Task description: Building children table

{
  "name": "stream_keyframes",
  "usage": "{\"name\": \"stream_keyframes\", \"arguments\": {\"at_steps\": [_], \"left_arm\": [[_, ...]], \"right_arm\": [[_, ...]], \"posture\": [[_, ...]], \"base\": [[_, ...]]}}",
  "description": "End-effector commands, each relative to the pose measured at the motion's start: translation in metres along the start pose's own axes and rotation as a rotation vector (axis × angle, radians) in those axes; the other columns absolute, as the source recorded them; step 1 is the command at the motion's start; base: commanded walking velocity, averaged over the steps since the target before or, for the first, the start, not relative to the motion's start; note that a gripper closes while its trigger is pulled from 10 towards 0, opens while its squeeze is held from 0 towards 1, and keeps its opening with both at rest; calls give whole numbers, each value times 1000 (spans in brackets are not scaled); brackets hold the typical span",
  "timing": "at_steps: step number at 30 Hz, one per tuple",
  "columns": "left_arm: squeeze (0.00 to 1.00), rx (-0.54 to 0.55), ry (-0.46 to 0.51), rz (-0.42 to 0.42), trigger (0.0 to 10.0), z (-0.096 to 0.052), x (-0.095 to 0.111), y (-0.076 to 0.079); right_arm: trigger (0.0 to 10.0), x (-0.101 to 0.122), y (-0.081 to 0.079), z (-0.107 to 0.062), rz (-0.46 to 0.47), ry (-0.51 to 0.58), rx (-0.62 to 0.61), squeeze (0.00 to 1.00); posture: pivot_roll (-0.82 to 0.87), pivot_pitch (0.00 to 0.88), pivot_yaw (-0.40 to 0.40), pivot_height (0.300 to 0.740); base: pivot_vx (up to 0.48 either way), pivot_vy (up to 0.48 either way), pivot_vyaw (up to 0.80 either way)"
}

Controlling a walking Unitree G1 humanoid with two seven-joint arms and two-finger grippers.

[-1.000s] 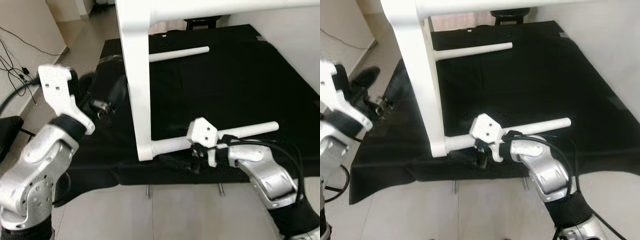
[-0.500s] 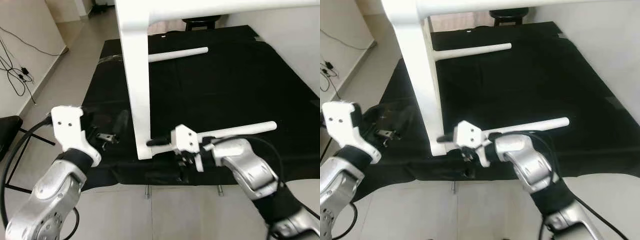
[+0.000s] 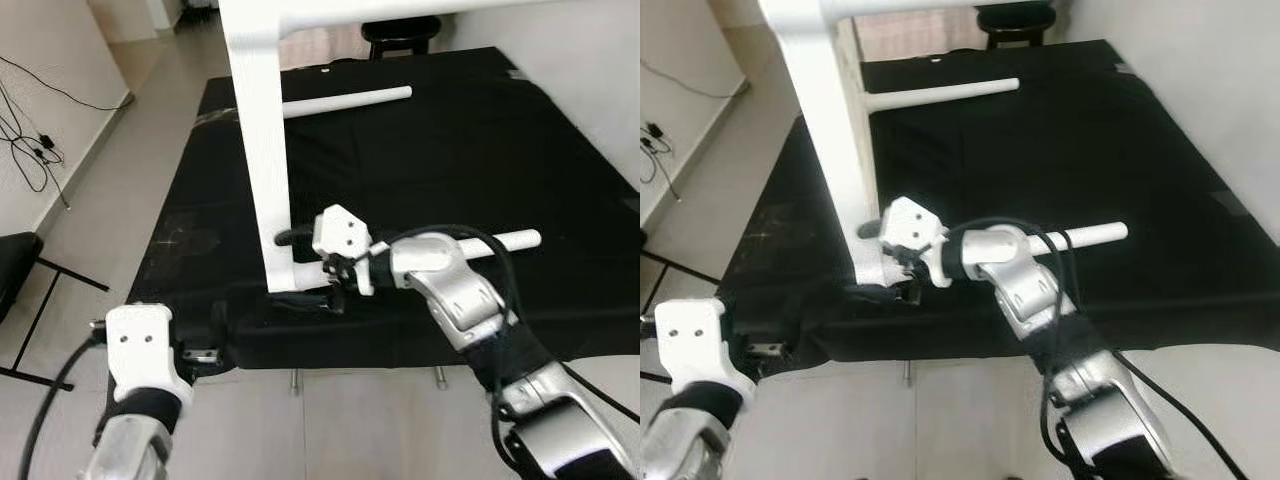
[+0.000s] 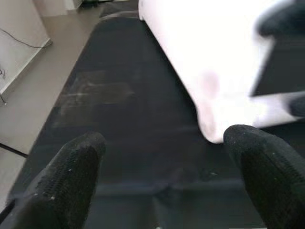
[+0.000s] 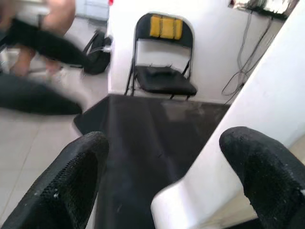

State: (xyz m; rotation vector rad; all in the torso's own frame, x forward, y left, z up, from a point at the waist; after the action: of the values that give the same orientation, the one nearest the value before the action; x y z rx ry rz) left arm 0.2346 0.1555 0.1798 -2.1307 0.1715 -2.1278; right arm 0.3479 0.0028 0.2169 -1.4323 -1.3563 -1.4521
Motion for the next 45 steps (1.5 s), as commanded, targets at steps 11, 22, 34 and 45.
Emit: {"name": "stream_keyframes", "arguments": {"at_steps": [11,22,34,45], "left_arm": [[0,-101,108,-63,10000,13,19,22],[0,-324,251,-221,10000,37,53,63],[0,-285,293,-169,10000,65,58,58],[0,-198,215,-80,10000,62,28,34]], "right_arm": [[10000,27,7,-7,28,164,-54,0],[10000,-15,40,-85,42,28,-346,0],[10000,-32,62,-110,112,55,-680,0],[10000,-73,53,-113,285,91,-890,0]], "posture": [[8,119,64,740],[-39,116,79,740],[-66,92,101,740],[-43,62,101,740]], "base": [[0,0,0],[0,0,0],[0,-82,0],[0,-477,0]]}}
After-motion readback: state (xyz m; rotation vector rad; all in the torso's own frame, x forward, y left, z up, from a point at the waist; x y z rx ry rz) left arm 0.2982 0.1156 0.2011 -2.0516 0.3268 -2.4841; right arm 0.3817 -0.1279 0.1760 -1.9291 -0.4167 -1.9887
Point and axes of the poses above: a point about 5 cm out from each wrist's last joint towards the gripper, its own z axis pointing out of the wrist towards the gripper, its own x axis along the axis of the wrist's last joint, y = z × x, the point moved 5 cm from there along z, pointing out of the wrist towards the gripper, and after that the axes turned 13 degrees about z, right-handed, at the moved point
